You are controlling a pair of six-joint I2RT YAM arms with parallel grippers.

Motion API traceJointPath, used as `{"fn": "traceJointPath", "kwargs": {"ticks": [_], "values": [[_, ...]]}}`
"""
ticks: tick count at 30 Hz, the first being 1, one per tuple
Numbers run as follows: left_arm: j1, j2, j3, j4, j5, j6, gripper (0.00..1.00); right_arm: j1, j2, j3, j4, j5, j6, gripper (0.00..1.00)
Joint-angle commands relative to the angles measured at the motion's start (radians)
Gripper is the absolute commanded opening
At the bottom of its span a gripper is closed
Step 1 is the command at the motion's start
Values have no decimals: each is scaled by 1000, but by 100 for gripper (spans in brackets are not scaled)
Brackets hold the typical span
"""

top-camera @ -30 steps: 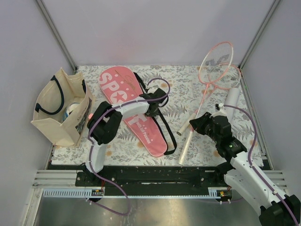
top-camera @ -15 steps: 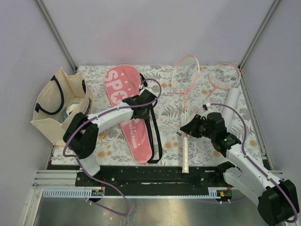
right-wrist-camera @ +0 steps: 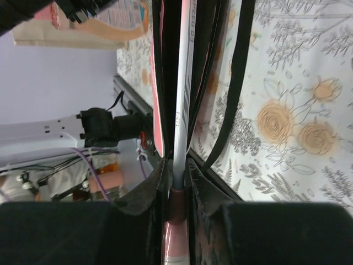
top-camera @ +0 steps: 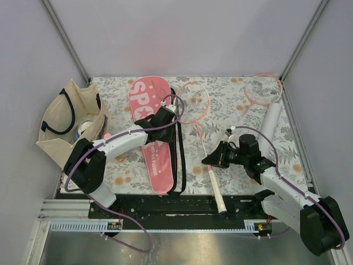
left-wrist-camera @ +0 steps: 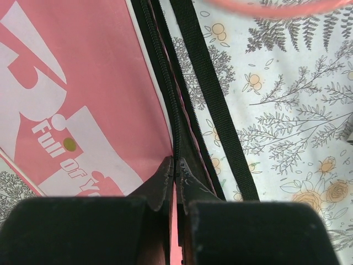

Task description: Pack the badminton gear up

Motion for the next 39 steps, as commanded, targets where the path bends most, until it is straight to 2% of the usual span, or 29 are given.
{"fn": "traceJointPath", "kwargs": {"ticks": [1, 10, 21, 34, 39], "values": [[3, -80, -21, 91, 26, 28, 0, 8, 30, -59, 275, -176, 180, 0], [6, -172, -105, 190, 99, 72, 0, 14, 51, -69, 344, -243, 257, 0], [5, -232, -153, 210, 180, 57, 0, 71, 211, 0, 452, -273, 287, 0], [8, -321, -239, 221, 253, -148, 0, 150, 548, 210, 550, 45, 188, 0], [6, -329, -223, 174, 270, -225, 0, 192, 683, 258, 677, 131, 211, 0]]}}
